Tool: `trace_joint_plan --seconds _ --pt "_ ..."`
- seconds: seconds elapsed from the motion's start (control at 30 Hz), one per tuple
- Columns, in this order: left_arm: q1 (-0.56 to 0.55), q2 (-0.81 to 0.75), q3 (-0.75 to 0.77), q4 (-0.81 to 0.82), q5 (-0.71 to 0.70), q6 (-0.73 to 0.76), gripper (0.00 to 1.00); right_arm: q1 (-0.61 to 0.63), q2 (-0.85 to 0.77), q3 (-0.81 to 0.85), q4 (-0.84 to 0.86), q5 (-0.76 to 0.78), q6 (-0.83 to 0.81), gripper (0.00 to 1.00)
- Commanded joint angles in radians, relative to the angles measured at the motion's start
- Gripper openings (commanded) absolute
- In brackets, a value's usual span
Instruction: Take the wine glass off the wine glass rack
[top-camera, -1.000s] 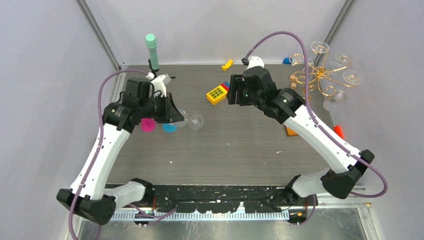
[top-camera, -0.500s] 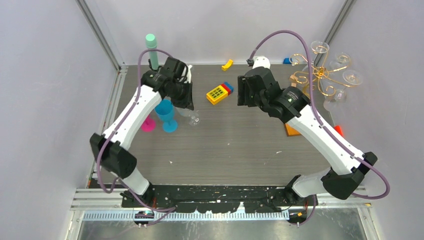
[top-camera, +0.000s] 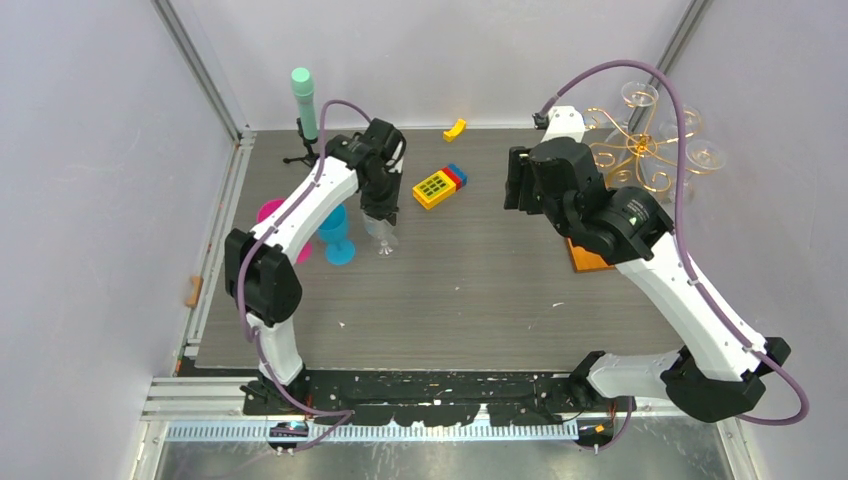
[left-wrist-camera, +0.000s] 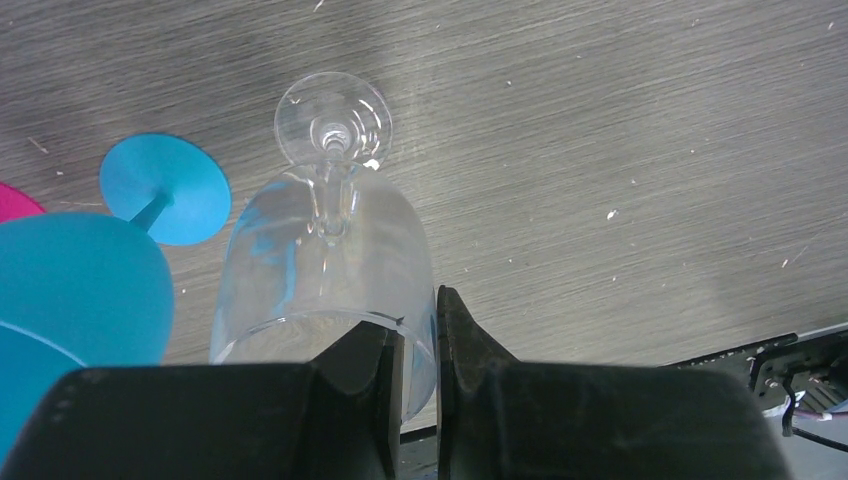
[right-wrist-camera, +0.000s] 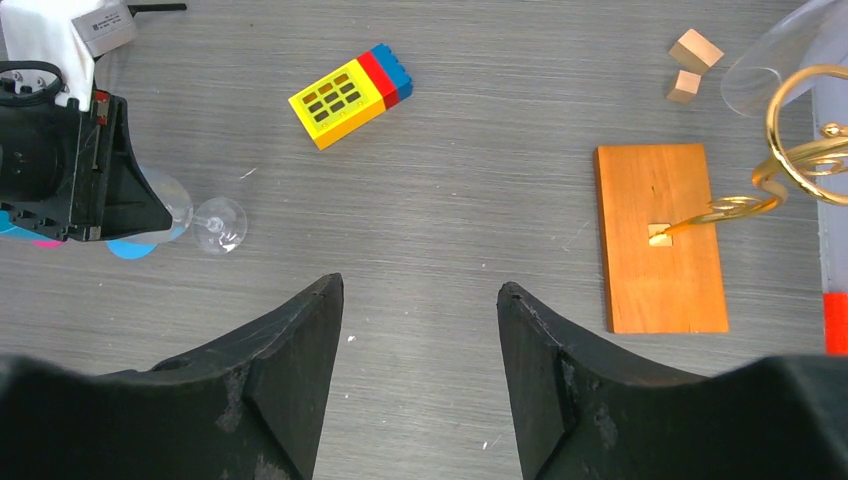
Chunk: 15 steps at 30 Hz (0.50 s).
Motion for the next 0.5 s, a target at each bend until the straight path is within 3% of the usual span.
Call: trace_joint_plan --seconds 0.0,0.27,0.47 --pt "-0.009 0.001 0.018 0.007 -0.03 -0.002 0.0 0.003 -0.016 0.03 -0.006 0.04 -0.007 0.63" --pt "-0.014 -0.02 -0.033 0.059 -0.066 0.019 0.1 0.003 -0.01 0.035 -0.016 0.038 0.002 0.63" --pt "-0.014 -0.047 -0.034 0.061 -0.059 0.027 0.37 0.003 -0.009 0.049 -0.032 0.038 0.011 0.63"
